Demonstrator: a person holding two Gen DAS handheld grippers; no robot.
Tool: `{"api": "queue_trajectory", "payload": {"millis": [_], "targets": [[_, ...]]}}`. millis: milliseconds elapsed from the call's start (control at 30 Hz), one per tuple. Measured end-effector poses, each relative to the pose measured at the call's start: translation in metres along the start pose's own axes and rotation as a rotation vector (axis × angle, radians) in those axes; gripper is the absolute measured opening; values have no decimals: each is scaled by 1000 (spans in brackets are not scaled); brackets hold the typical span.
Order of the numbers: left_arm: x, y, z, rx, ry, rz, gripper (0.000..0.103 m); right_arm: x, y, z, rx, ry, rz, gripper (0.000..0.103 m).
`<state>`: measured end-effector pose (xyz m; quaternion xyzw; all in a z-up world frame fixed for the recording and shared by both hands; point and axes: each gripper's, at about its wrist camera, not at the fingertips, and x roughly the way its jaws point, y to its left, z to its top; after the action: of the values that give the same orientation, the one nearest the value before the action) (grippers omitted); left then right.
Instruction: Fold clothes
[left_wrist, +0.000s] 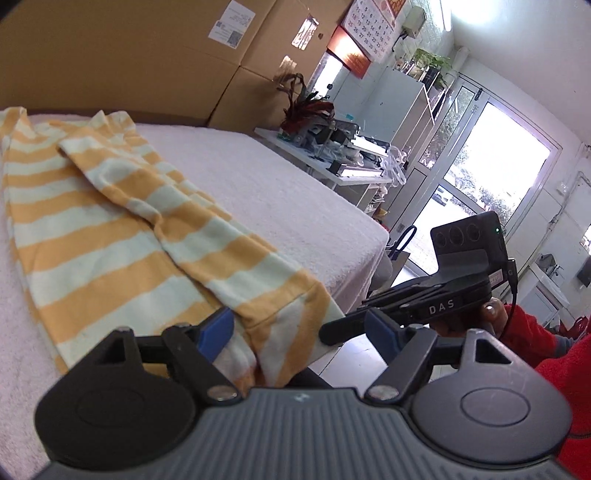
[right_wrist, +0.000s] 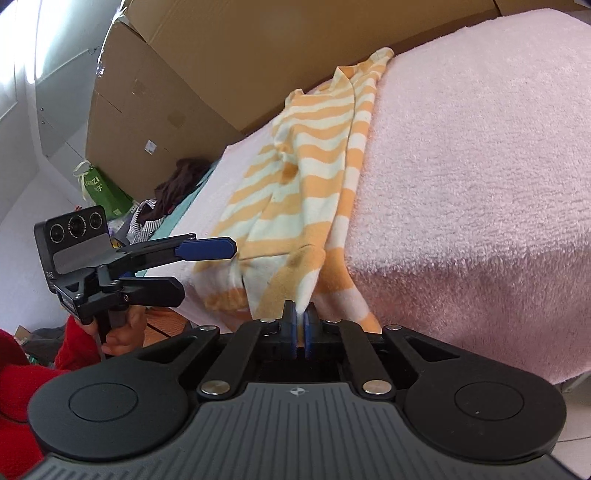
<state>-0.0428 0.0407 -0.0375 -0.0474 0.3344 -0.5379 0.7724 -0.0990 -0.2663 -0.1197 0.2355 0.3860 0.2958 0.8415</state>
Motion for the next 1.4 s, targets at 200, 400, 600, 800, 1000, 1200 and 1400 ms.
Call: {"api": "queue_trajectory", "payload": {"millis": [200, 400, 600, 800, 1000, 1200, 1400], "targets": [[9, -7, -1, 13, 11, -16, 79, -1, -2, -1, -4, 12, -52, 15], [2, -6, -5, -12, 14, -53, 40, -24, 9, 2, -106, -29, -78, 16], [-6, -7, 6, 42, -22, -15, 53, -25, 22, 22, -160, -132, 23, 25], [13, 13, 6, -2, 44, -43, 55, 3, 13, 22, -110, -34, 19, 22], [-4, 15, 19, 33, 30, -52, 66, -5, 15, 20, -153, -4, 18, 23], [16, 29, 23, 37, 73, -31, 67, 4, 14, 42, -163, -57, -37, 32], [-3, 15, 15, 82, 70, -112, 60, -10, 16, 32, -211, -49, -19, 1]]}}
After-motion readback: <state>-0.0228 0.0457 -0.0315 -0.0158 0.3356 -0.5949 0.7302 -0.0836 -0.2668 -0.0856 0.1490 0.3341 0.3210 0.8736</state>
